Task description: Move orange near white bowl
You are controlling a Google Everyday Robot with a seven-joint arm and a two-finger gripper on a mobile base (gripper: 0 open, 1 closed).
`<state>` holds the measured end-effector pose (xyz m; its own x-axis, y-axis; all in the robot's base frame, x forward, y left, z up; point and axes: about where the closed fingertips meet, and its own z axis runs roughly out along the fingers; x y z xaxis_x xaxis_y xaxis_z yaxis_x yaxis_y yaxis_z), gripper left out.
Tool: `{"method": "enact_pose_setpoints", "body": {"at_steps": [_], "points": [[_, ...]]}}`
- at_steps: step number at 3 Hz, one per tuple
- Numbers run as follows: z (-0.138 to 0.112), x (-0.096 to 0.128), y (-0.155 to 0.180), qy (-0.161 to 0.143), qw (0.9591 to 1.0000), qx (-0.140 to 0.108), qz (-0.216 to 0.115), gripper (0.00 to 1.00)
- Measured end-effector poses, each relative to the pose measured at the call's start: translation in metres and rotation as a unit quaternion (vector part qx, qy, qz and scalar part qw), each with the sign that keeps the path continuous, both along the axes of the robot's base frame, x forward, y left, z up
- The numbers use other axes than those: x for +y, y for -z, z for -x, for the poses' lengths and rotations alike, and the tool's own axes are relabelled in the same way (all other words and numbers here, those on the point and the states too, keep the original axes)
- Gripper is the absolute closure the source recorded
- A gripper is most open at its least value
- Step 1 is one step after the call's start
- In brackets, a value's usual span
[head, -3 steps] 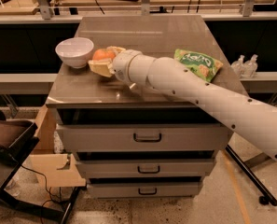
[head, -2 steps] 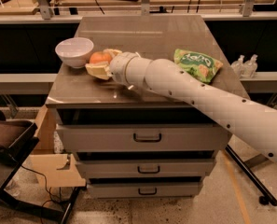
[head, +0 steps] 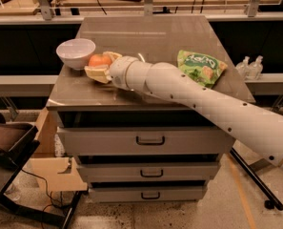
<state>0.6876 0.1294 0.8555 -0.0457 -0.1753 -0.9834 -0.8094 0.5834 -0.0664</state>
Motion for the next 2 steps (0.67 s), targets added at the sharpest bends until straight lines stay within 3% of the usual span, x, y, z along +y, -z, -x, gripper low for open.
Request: {"method": "enact_pose_setpoints", "body": {"at_steps": [2], "points": [[0.0001,0.0001,-0.0069,0.000,1.0000,0.000,0.000,0.15]]}}
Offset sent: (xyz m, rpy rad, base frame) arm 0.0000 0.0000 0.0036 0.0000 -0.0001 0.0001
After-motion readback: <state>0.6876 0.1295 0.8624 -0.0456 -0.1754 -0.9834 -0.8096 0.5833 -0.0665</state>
